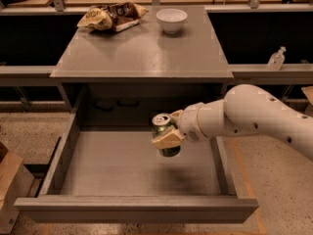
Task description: Place green can into top drawer
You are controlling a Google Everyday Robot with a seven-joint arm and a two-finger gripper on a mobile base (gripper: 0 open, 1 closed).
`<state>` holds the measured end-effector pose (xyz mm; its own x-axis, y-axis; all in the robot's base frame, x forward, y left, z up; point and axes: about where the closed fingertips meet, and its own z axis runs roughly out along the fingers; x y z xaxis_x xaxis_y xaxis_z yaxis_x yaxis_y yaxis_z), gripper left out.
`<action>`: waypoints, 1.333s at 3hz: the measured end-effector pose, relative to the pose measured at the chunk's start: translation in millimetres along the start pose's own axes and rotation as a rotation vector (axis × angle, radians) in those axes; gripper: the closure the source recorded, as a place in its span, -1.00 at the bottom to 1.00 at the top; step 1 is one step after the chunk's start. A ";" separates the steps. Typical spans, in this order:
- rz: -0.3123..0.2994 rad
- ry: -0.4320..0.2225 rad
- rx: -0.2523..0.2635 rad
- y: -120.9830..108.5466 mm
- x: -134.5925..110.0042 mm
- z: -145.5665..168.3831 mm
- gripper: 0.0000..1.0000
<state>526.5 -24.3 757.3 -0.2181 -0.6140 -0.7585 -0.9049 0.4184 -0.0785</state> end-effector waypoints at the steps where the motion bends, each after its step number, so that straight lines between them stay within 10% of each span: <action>1: 0.016 -0.127 0.039 -2.7 17.9 13.8 1.00; 4: 0.023 -0.266 0.041 -8.6 53.3 27.8 -0.30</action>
Offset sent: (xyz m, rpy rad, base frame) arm 0.0197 -0.0212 -0.0589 0.2633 -0.1669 -0.0145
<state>532.8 -42.1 699.6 -0.1300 -0.4085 -0.9035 -0.8840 0.4603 -0.0810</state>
